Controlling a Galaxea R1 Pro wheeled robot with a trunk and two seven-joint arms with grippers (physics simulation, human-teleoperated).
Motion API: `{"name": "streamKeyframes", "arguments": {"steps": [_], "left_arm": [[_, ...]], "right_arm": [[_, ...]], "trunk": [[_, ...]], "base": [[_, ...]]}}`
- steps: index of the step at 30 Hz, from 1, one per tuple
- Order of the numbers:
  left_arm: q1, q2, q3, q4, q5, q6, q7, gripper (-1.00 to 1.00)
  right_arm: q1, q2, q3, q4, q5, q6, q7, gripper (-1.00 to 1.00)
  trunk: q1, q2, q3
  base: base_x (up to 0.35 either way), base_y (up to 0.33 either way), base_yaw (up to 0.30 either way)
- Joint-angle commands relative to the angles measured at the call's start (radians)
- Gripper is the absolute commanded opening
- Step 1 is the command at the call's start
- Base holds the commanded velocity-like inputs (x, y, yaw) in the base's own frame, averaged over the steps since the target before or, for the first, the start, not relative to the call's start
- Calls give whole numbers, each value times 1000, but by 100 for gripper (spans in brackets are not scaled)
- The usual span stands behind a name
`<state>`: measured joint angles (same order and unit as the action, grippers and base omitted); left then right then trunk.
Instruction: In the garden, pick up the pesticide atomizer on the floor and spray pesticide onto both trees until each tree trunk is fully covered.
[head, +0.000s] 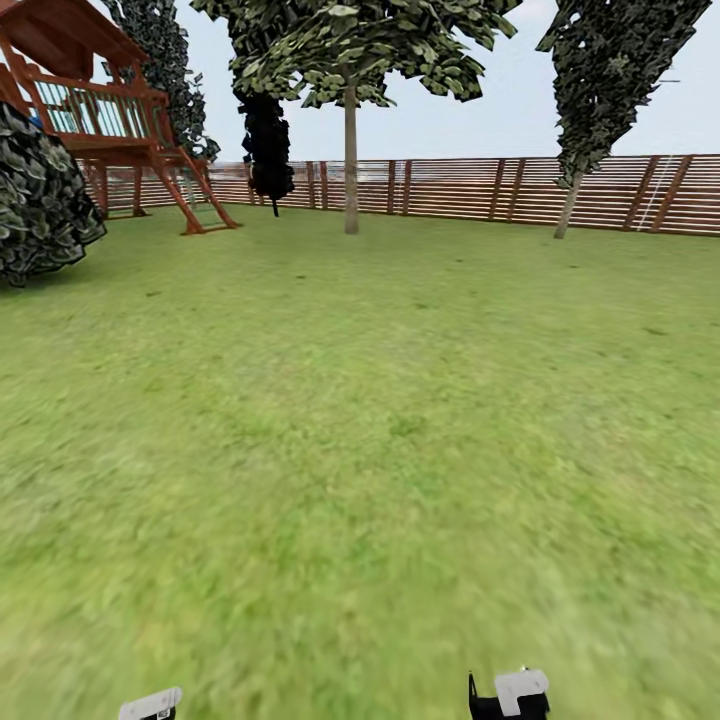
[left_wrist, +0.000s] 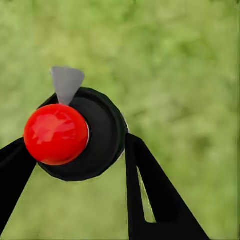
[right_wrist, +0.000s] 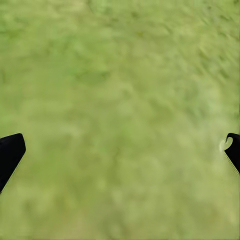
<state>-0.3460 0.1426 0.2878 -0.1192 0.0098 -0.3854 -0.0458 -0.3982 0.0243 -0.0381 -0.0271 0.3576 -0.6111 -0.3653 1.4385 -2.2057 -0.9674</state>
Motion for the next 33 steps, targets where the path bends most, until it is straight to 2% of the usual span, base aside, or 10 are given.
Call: {"name": "streamKeyframes", "arguments": {"steps": [1,33], "left_arm": [[-1,0,5,1,1,-3,-5,-100],[-1,0,5,1,2,-3,-5,-100]], "right_arm": [[-1,0,-4,1,11,-1,-7,100],[-1,0,-3,1,11,-1,-7,100]], "trunk": [[0,0,-1],[0,0,-1]], "base": [[340,0,0],[340,0,0]]}}
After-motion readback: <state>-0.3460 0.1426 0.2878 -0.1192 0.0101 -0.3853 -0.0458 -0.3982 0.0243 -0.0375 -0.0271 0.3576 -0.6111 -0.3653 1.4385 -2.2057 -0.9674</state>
